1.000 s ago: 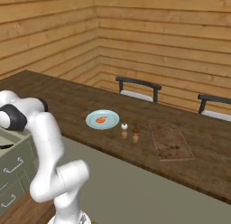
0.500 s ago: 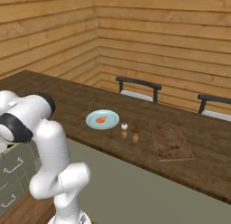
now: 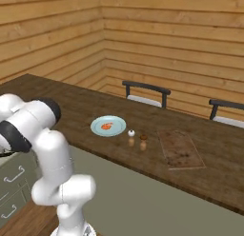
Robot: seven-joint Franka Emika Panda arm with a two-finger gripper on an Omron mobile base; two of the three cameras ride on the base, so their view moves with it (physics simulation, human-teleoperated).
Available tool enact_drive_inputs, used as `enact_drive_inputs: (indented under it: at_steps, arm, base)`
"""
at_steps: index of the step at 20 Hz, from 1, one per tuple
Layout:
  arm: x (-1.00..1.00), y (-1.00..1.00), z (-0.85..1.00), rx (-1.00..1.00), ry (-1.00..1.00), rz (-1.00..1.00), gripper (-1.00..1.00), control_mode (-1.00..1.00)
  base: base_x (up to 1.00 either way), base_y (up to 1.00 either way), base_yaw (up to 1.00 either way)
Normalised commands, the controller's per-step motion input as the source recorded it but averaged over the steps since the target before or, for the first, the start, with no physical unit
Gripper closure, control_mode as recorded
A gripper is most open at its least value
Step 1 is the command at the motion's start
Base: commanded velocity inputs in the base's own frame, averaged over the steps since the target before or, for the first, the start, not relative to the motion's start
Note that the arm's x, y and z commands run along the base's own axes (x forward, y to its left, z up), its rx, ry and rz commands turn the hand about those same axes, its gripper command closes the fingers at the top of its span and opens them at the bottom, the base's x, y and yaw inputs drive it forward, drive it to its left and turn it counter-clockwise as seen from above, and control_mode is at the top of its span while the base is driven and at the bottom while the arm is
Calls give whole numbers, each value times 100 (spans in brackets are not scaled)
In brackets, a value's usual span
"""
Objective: Pick up the knife from the drawer and place it on the cutting board. Then place the meat from the plate to the cutting board.
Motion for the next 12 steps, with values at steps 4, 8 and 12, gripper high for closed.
enact_drive_inputs:
  at_steps: [4,8,12]
  arm:
    - [37,100,-50,0,2,-7,-100,-100]
    - [20,93,-26,0,0,-13,-100,-100]
    - [16,56,-78,-4,0,-13,-100,-100]
  base:
    - [0,0,0]
    - [0,0,0]
    - [0,0,0]
